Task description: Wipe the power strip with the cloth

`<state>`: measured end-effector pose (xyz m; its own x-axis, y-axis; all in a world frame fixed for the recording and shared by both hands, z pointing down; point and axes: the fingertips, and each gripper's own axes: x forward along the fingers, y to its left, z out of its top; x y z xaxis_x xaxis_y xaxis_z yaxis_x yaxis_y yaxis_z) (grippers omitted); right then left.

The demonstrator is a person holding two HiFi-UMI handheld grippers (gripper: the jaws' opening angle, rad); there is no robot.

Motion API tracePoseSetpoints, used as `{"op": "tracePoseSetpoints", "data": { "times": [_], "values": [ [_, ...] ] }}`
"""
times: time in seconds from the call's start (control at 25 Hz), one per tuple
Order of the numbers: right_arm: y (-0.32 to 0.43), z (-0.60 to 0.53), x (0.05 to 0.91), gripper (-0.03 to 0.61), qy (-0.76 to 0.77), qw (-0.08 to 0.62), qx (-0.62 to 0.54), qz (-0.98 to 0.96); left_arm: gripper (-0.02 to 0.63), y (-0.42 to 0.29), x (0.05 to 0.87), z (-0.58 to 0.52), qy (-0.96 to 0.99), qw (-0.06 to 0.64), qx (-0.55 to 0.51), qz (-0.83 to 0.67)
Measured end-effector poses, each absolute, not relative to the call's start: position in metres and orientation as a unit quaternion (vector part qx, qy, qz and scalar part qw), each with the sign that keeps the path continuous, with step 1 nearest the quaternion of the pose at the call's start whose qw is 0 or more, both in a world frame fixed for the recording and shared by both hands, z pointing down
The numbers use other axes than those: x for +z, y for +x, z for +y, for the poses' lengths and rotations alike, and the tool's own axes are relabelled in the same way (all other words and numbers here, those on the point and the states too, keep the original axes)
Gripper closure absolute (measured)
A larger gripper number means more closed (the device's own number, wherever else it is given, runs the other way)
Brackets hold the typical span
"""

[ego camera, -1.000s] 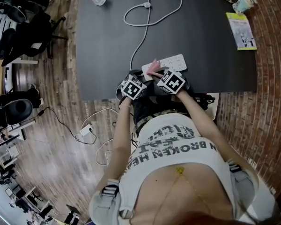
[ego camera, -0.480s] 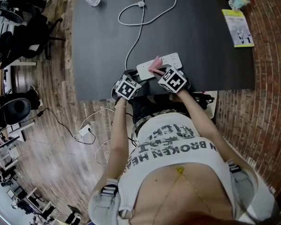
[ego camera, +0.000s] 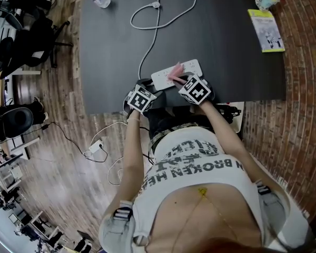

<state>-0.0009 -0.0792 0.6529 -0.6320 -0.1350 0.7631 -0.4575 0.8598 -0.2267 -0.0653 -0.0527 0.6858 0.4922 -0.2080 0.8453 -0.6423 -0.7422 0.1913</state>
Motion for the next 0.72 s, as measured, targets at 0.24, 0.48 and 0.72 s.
{"op": "tracePoseSetpoints", "data": {
  "times": [0.24, 0.48, 0.72],
  "values": [
    [0.011, -0.084, 0.652, 0.563, 0.184, 0.390, 0.210, -0.878, 0.338, -0.067, 0.685, -0.052, 0.825, 0.250, 0.436, -0.260],
    [0.024, -0.088, 0.651, 0.563, 0.202, 0.387, 0.212, -0.874, 0.337, -0.067, 0.687, -0.053, 0.825, 0.250, 0.435, -0.260],
    [0.038, -0.092, 0.652, 0.563, 0.222, 0.383, 0.217, -0.870, 0.337, -0.065, 0.689, -0.054, 0.829, 0.248, 0.430, -0.259]
  ]
}}
